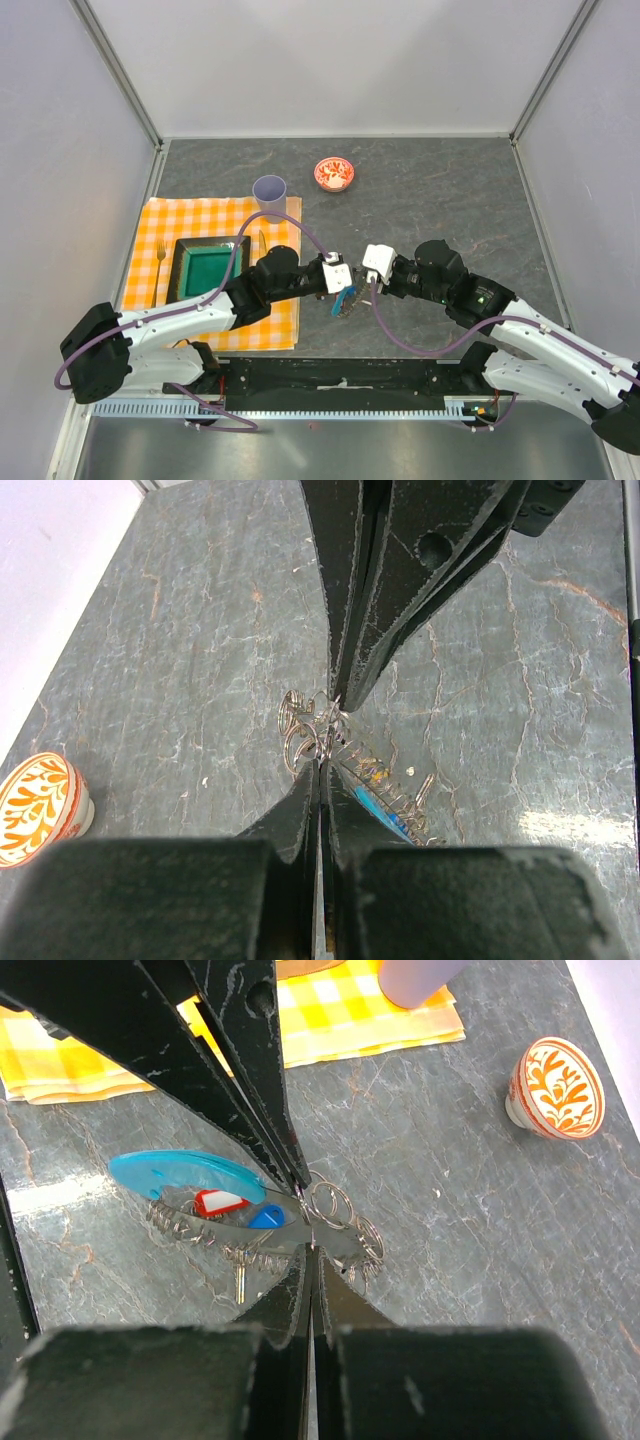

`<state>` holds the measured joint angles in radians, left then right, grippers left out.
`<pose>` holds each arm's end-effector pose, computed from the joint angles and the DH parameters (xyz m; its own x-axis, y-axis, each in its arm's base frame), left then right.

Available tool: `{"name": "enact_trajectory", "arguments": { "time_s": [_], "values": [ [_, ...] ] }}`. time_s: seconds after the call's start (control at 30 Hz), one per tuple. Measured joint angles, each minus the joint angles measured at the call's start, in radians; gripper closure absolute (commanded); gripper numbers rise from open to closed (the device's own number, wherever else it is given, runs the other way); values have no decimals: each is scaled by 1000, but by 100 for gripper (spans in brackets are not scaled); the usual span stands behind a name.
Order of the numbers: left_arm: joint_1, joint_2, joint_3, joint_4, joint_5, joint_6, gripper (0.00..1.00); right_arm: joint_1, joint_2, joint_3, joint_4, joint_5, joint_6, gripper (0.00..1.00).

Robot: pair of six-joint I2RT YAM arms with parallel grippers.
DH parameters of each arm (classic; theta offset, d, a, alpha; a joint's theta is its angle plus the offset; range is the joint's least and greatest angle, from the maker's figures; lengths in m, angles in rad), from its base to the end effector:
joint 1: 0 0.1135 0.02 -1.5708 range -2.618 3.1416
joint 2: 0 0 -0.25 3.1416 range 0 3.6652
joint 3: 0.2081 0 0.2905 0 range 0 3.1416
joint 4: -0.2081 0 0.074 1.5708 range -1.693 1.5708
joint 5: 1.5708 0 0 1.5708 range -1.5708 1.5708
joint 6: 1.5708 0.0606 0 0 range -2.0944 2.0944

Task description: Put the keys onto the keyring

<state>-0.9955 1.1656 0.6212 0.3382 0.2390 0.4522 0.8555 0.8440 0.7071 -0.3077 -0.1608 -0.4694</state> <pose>0.1652 -0.2811 0.2202 0.3111 0.3005 -0.9016 0.8953 0.2255 0.3841 0.1661 0.2060 0.2634 0.1284 -0.5330 -0.8363 -0.8767 0.3332 -0.3470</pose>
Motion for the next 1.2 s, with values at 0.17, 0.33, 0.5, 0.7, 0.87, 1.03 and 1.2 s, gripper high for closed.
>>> {"name": "enact_trajectory", "arguments": {
  "time_s": [0.17,0.33,0.5,0.7,0.87,1.03,1.2],
  "values": [
    [1,2,0,0,0,0,98,0,0,0,0,-5,0,100],
    [1,2,0,0,1,0,98,0,0,0,0,-10,0,100],
    [1,2,0,0,2,0,98,0,2,0,0,-17,0,100],
    [1,2,0,0,5,0,98,0,2,0,0,-22,0,100],
    [1,2,0,1,6,0,98,0,2,0,0,-21,0,100],
    [1,2,0,1,5,0,98,0,2,0,0,-17,0,100],
    [1,3,0,0,3,0,98,0,0,0,0,-8,0,100]
  ]
}}
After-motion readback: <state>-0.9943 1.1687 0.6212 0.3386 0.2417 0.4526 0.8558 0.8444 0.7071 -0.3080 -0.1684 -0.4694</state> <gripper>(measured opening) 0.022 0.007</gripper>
